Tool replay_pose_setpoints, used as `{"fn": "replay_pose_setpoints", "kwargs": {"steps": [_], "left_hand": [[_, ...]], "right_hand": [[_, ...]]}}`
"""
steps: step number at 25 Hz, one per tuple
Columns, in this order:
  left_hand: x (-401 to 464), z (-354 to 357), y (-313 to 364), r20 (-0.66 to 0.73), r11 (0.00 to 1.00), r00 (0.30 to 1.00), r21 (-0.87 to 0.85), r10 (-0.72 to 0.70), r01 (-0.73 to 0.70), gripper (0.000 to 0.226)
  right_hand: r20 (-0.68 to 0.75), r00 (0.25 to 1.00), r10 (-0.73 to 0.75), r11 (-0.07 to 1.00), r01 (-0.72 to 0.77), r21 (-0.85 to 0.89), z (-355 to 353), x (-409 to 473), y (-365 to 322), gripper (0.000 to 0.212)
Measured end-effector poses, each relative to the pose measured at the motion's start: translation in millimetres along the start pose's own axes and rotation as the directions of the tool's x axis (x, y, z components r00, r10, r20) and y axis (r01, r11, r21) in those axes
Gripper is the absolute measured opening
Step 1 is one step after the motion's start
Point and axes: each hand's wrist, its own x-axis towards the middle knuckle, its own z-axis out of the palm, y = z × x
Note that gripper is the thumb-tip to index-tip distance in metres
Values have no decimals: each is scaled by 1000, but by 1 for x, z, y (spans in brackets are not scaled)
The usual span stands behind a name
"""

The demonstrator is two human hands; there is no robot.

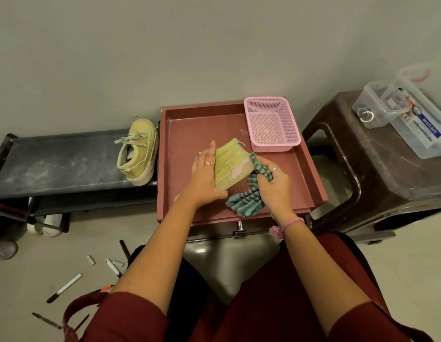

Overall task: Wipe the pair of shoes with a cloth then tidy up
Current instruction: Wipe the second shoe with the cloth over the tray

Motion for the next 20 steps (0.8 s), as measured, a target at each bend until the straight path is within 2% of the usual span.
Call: {"fn": "replay_pose_setpoints", "kwargs": {"steps": [2,4,6,8,10,12,15,20], "left_hand": [[4,3,-3,-16,1000,1000,-18,-12,12,125],[5,5,-9,-36,1000,999,-23,10,-11,121],[6,4,-14,-61,998,998,-46,28,-31,118],[7,3,-15,-75,996,996,-65,50,-55,116],[5,3,-16,-73,995,995,-71,68,-73,111],[1,3,-15,-93,993,994,-89,62,-71,107],[-2,-1,-19,-140,990,988,-116,64,-80,104],[-9,-8,-27,-175,986,983,-144,62,-88,105]], "right_hand": [[-5,999,-53,992,52,-117,-1,-3,-3,48],[31,985,-167,928,168,-332,6,-9,-1,55],[166,922,-349,730,378,-570,19,-23,9,63],[366,768,-525,444,614,-652,30,-41,28,60],[530,641,-555,223,728,-648,24,-48,42,51],[604,584,-542,96,758,-646,11,-41,39,49],[623,579,-526,41,749,-662,10,-26,21,47],[550,639,-538,139,711,-690,17,-25,-5,48]]}}
